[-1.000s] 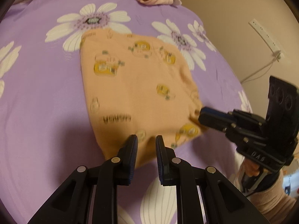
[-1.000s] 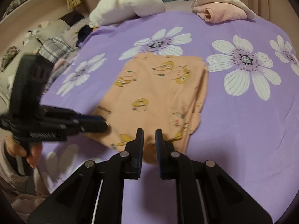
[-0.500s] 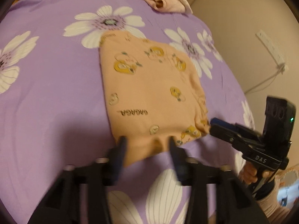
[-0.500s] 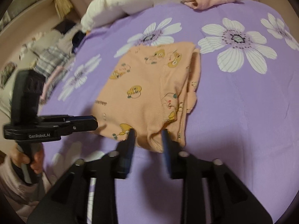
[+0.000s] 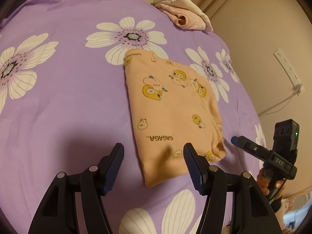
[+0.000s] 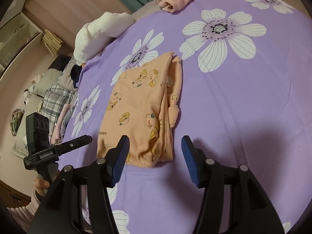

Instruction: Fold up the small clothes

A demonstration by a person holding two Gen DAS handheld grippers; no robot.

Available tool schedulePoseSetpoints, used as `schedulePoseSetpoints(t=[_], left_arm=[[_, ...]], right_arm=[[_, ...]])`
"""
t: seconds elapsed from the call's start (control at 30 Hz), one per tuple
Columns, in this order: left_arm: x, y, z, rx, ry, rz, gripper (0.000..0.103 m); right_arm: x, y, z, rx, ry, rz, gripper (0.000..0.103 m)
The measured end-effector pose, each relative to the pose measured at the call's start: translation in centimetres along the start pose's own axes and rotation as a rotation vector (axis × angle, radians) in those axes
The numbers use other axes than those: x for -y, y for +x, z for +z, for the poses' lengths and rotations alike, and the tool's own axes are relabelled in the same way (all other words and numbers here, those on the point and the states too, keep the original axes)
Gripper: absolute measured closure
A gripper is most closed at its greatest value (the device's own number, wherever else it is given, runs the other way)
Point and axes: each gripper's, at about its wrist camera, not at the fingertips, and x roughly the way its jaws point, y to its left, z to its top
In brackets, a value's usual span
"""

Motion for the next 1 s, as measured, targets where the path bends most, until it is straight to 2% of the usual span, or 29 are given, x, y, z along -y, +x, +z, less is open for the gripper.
schedulePoseSetpoints(t=[0.17, 0.4, 1.0], left_arm=[[0.1, 0.1, 0.4, 0.000, 0.001, -0.003, 0.042], [0.0, 0.6, 1.1, -0.009, -0.001, -0.014, 0.042], [-0.7, 3.3, 2.7, -0.046, -0.028, -0.035, 0.042]], right_arm=[[0.2, 0.2, 0.4, -0.002, 0.018, 0.012, 0.037], [0.7, 0.7, 1.3, -0.010, 0.038, 0.031, 0.032], [2.6, 3.5, 3.2, -0.046, 0.100, 0.059, 0.031]])
